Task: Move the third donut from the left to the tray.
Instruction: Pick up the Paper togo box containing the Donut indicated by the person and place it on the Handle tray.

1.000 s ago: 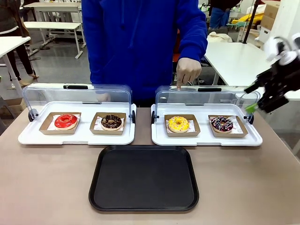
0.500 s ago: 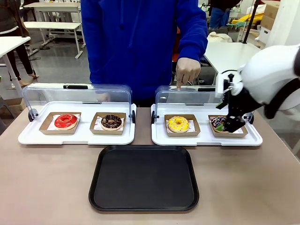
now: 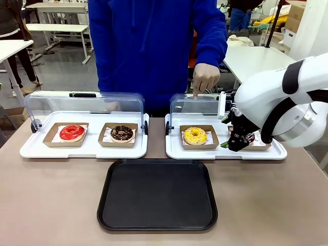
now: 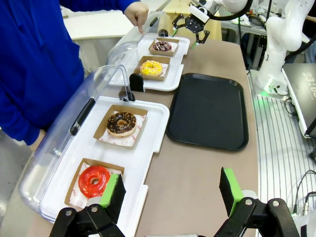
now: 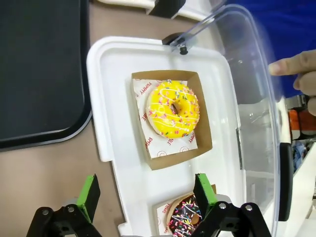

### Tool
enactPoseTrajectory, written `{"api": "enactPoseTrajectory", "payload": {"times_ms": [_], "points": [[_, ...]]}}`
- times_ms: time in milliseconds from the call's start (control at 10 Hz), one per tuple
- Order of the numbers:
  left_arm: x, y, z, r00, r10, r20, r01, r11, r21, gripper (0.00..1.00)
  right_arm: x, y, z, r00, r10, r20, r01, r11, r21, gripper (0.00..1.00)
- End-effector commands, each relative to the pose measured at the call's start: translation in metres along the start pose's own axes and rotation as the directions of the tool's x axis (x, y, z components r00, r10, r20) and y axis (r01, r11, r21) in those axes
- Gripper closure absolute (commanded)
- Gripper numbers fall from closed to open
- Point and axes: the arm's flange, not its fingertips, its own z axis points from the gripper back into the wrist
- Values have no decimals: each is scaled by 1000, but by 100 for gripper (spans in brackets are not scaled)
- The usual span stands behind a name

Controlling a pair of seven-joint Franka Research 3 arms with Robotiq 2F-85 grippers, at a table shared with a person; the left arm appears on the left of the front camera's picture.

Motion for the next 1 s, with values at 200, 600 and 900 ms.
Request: {"api": "enactPoseTrajectory", "payload": {"times_ms": [200, 600, 900], "points": [[1, -1, 1, 1000, -12, 0, 12, 1000, -7, 0, -3, -3, 2, 1000, -7, -16, 8, 999, 31, 0], [1, -1, 1, 1000, -12, 0, 12, 1000, -7, 0, -1, -11, -8, 999, -12, -52, 14, 999, 40, 0], [1, -1, 1, 1000, -12, 0, 12, 1000, -7, 0, 15, -30, -30, 992, 26, -125, -16, 996, 86, 0]]}}
